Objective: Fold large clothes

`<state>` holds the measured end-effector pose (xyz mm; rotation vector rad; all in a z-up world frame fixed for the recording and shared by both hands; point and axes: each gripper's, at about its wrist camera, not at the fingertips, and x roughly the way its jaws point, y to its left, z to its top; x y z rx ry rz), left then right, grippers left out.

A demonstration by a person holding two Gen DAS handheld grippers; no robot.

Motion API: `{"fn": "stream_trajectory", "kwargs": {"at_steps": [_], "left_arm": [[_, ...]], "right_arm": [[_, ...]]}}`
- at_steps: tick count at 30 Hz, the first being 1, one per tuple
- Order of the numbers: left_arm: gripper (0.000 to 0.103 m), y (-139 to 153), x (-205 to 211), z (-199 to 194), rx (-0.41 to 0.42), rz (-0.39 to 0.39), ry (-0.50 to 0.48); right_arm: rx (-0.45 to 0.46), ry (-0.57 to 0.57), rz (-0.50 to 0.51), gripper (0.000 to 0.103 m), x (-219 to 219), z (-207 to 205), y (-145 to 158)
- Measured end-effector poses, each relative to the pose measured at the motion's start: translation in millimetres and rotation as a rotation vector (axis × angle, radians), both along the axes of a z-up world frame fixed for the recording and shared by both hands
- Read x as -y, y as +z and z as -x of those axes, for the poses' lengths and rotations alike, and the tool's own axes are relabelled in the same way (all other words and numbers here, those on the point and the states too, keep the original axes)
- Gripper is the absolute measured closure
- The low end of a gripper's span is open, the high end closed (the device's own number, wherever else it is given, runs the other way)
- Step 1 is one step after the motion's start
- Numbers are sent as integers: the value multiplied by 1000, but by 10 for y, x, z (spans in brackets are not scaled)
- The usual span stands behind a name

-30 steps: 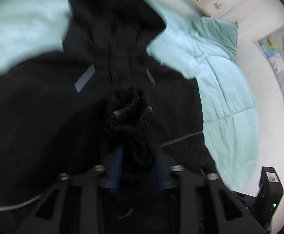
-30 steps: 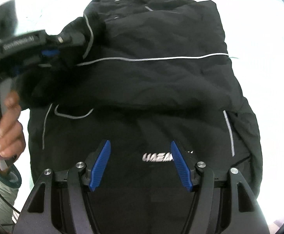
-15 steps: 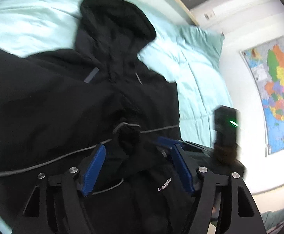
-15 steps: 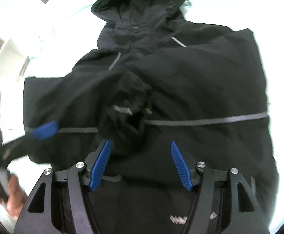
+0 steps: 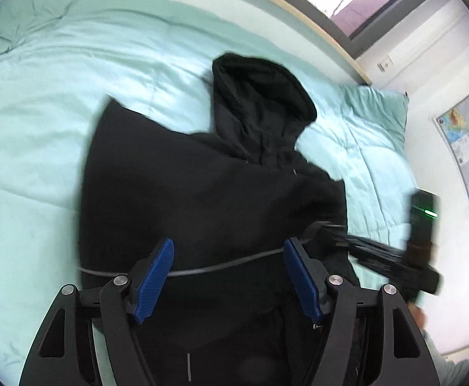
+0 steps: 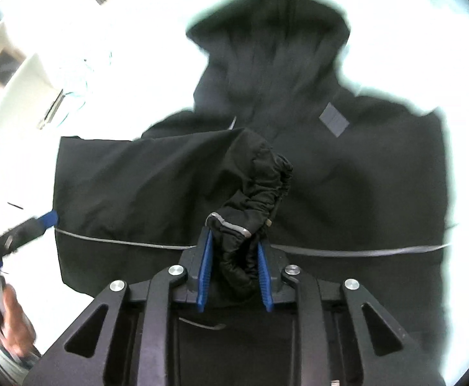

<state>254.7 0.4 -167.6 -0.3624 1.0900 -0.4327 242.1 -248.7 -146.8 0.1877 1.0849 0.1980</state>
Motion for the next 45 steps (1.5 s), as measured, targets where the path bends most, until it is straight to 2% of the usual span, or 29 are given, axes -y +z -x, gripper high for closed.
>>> {"fn": "stream_trajectory", "kwargs": {"at_steps": [3, 5, 6, 9, 12, 15, 16, 18, 20, 21, 24, 25, 28, 31, 32, 34, 35, 37, 39, 42, 45], "left_arm": [[30, -24, 5, -93, 13, 6, 4], [30, -208, 110, -235, -7, -2, -12], [30, -349, 180, -316, -28, -33, -18], [30, -794, 393, -519, -91, -121, -32], [31, -1044, 459, -618, -86, -211, 5], [31, -1081, 424, -695, -82, -206, 25], [31, -1085, 408, -725, -87, -199, 26], [31, -1034, 351, -720, -104, -187, 12], [30, -903, 335, -660, -106, -191, -9], [30, -830, 334, -631, -102, -193, -20], [30, -587, 329, -497, -69, -173, -44], [30, -503, 339, -429, -49, -165, -54], [30, -433, 392, -310, -31, -200, -47], [30, -575, 390, -272, -57, -233, 10], [30, -671, 361, -289, -83, -242, 42], [30, -807, 264, -301, -99, -246, 90], [30, -857, 243, -322, -106, -274, 103], [30, -945, 265, -387, -132, -368, 94], [22, -997, 288, -435, -131, -432, 88], [21, -993, 207, -448, -142, -392, 102], [21, -767, 149, -357, -110, -344, 89]], "right_arm": [[62, -55, 64, 74, 382, 98, 297], [55, -92, 121, 74, 689, 75, 267], [42, -105, 142, 74, 755, 42, 200], [-39, -141, 168, 74, 1029, -59, -216], [-161, -156, 161, 74, 1123, -148, -858], [-196, -170, 141, 72, 1145, -168, -1212], [-202, -183, 117, 71, 1168, -171, -1246], [-217, -207, 69, 71, 1218, -175, -1228], [-222, -197, 100, 69, 1184, -163, -1107], [-212, -191, 149, 66, 1127, -139, -980], [-120, -182, 239, 52, 906, -109, -524], [-71, -172, 222, 46, 848, -116, -364], [7, -106, 145, 42, 531, -326, -117], [-10, -17, 75, 42, 134, -620, -297], [-50, 25, 80, 42, -81, -774, -519], [-145, 53, 175, 42, -304, -1016, -994], [-196, 59, 231, 42, -376, -1035, -1245], [-213, 57, 234, 42, -388, -1072, -1478], [-228, 32, 198, 42, -354, -1105, -1481], [-227, 30, 215, 42, -323, -1057, -1307], [-156, 6, 145, 42, -107, -781, -902]]}}
